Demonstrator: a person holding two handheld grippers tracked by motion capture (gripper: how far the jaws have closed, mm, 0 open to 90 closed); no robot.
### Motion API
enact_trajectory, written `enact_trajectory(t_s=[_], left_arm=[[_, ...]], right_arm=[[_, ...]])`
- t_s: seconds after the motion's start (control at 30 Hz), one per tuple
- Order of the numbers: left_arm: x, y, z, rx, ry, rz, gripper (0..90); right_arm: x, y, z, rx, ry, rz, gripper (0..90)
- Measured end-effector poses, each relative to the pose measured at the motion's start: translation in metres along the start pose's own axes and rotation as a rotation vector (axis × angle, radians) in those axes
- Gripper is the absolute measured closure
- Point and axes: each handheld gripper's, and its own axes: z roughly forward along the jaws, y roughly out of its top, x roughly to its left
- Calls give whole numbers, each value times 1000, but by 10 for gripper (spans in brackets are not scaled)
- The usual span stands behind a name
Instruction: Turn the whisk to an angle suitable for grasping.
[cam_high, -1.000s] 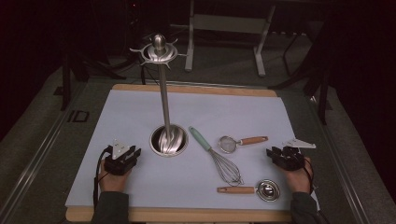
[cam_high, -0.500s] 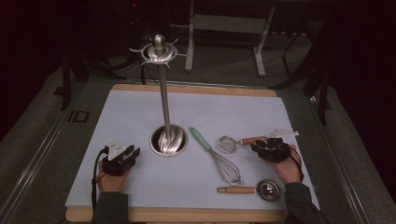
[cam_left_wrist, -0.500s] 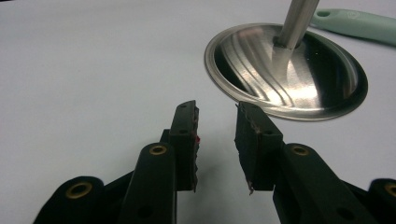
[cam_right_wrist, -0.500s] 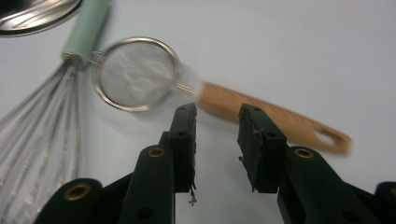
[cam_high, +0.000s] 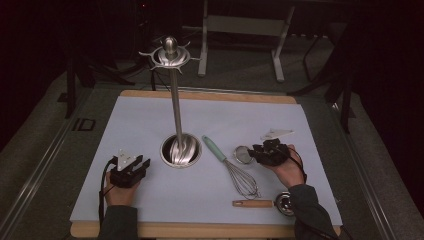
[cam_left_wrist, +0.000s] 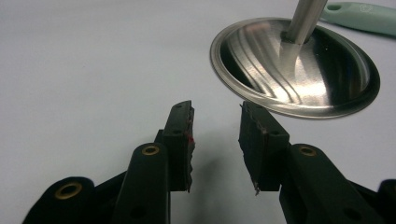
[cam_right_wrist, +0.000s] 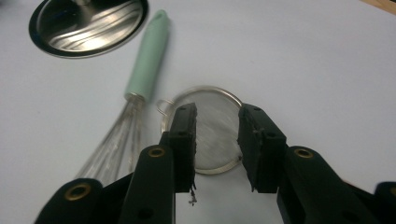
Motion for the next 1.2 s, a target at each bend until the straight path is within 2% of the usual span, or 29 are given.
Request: enact_trajectory(t_s=[0.23,0.4,0.63,0.83,1.13,1.2], left_arm=[[0,0,0,0,2,-1,631],[0,0,0,-5,4,3,635],[0,0,0,-5,5,3,636],[0,0,-1,-6,5,1,636],[0,0,-1,-6,8,-1,636],[1,0,-1,-6,8,-1,636]], right_arm=[[18,21,22,79,30,-58,675],[26,31,35,104,45,-80,675],[31,37,53,131,82,-50,689],[36,41,66,172,140,-35,680],[38,42,84,273,178,7,664],[39,42,88,294,178,0,664]])
